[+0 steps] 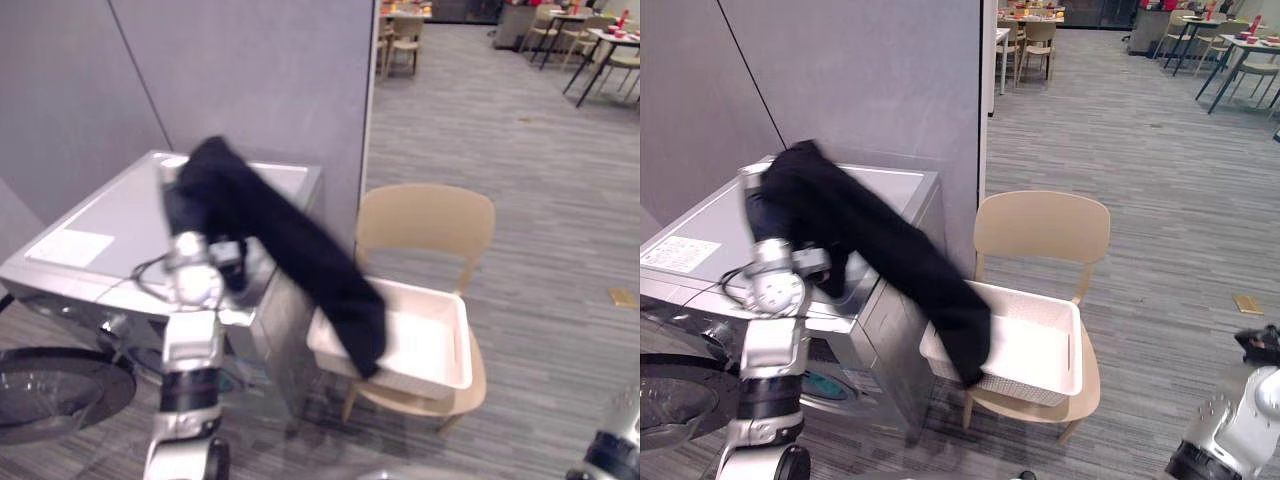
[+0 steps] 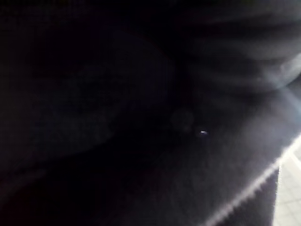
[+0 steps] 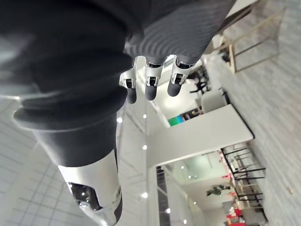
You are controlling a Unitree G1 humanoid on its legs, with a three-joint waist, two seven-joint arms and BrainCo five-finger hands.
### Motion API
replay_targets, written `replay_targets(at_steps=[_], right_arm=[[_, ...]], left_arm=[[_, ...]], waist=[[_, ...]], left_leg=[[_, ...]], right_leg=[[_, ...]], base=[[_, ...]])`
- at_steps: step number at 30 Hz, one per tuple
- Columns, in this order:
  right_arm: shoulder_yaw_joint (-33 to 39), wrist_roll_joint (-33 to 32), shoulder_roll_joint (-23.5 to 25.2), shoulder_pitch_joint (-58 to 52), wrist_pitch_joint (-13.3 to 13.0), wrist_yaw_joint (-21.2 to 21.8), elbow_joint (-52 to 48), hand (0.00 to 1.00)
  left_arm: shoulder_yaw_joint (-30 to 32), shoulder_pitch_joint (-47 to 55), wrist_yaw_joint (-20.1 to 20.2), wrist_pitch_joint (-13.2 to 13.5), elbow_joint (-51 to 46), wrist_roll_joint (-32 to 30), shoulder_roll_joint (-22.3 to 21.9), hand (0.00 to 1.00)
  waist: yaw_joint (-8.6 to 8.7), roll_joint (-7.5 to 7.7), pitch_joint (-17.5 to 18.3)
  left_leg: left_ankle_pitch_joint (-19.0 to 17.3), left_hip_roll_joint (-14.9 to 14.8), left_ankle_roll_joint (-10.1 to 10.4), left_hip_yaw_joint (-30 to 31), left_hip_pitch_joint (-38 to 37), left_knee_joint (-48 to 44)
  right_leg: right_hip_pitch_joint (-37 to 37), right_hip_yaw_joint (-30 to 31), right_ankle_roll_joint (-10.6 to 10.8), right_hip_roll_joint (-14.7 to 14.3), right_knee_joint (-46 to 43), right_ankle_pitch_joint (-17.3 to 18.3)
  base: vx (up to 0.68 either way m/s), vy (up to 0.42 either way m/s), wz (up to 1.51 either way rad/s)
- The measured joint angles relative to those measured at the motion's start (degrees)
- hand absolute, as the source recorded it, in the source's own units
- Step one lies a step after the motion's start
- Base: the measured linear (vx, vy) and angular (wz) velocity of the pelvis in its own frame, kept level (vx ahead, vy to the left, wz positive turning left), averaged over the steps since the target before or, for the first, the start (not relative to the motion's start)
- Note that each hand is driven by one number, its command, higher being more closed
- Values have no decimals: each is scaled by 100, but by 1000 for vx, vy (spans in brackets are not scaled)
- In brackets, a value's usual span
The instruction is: Pick up the laundry basket with both hands and put the clothes into the washing machine.
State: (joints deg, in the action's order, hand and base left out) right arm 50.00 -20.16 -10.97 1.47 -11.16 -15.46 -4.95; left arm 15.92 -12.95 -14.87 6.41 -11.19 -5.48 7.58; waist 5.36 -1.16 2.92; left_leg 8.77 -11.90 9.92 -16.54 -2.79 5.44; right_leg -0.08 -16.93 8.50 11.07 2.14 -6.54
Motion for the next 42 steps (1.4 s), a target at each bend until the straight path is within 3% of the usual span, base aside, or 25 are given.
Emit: replay_targets(at_steps=[4,9,13,14,15,18,23,28,31,34,37,39,42], right_arm=[[105,-4,439,-386,0,96,9,0],[246,-49,988,-1125,1,249,11,0],[339,-75,1341,-1465,13,369,11,0],[350,-81,1444,-1599,31,447,11,0],[320,-108,1585,-1883,120,593,68,0],[268,-199,1627,-2094,184,707,64,0],[-94,-409,1770,-2522,293,816,-69,0],[-355,-534,1831,-2709,284,797,332,0],[-610,-635,1806,-2685,281,784,1152,0],[-783,-683,1747,-2610,286,788,2580,0],[-301,-704,1684,-2212,381,804,4407,0],[38,-700,1618,-2057,556,802,5651,0],[53,-584,1620,-2040,779,796,6288,0]], left_arm=[[1006,592,-172,144,-651,-18,-14,100],[2938,1542,-708,290,-1260,-12,-46,100],[3745,2065,-974,298,-1497,-98,-83,100],[3964,2229,-1083,294,-1531,-176,-123,100],[4544,2744,-1335,179,-1541,-325,-586,100],[4574,2986,-1428,-104,-1618,-642,-905,100],[4423,3343,-1387,-226,-1366,-620,-1266,100],[3678,3537,-1166,-220,254,-229,-1356,100],[3254,3491,-867,-240,1854,19,-1412,100],[3113,3352,-577,-374,3997,243,-1398,100],[3039,3294,-279,-434,5726,570,-1381,100],[2905,3237,-124,-512,6564,800,-1360,100],[2703,3195,7,-582,6887,834,-1307,100]], waist=[[-34,-26,8],[-149,-204,122],[-264,-242,136],[-302,-252,140],[-347,-297,116],[-457,-312,112],[-511,-323,95],[-610,-329,68],[-596,-287,43],[-610,-230,24],[-588,-194,7],[-614,-191,-7],[-606,-186,-116]], left_leg=[[-29,3,17,118,7,1],[-62,-6,18,287,43,4],[-88,-9,-16,380,103,9],[-212,-7,-92,377,105,9],[-295,-6,-208,365,108,3],[-361,-47,-256,253,99,1],[-392,-132,-296,24,88,-4],[-394,-187,-293,-183,-5,-61],[-471,-218,-232,-351,-38,-188],[-647,-204,-141,-630,-118,-229],[-723,-166,-53,-801,-204,-123],[-735,-122,-73,-720,-331,-99],[-742,-84,-86,-627,-582,-61]], right_leg=[[93,-122,-19,8,10,46],[224,-342,-23,11,20,119],[288,-499,-8,15,35,163],[293,-519,-1,14,48,168],[335,-629,3,23,54,173],[386,-669,14,9,48,213],[394,-764,12,-6,-10,248],[393,-785,16,18,-119,306],[382,-780,34,80,-269,393],[331,-614,44,143,-346,424],[170,-396,39,154,-387,427],[233,-280,38,138,-345,430],[430,-173,62,116,-294,447]], base=[[-1,-1,15],[10,-3,19],[-17,-1,22],[-10,7,31],[-4,9,28],[-25,2,11],[-1,-1,2],[10,1,-3],[4,3,-2],[16,25,-27],[60,35,-37],[102,24,-26],[78,18,-22]])
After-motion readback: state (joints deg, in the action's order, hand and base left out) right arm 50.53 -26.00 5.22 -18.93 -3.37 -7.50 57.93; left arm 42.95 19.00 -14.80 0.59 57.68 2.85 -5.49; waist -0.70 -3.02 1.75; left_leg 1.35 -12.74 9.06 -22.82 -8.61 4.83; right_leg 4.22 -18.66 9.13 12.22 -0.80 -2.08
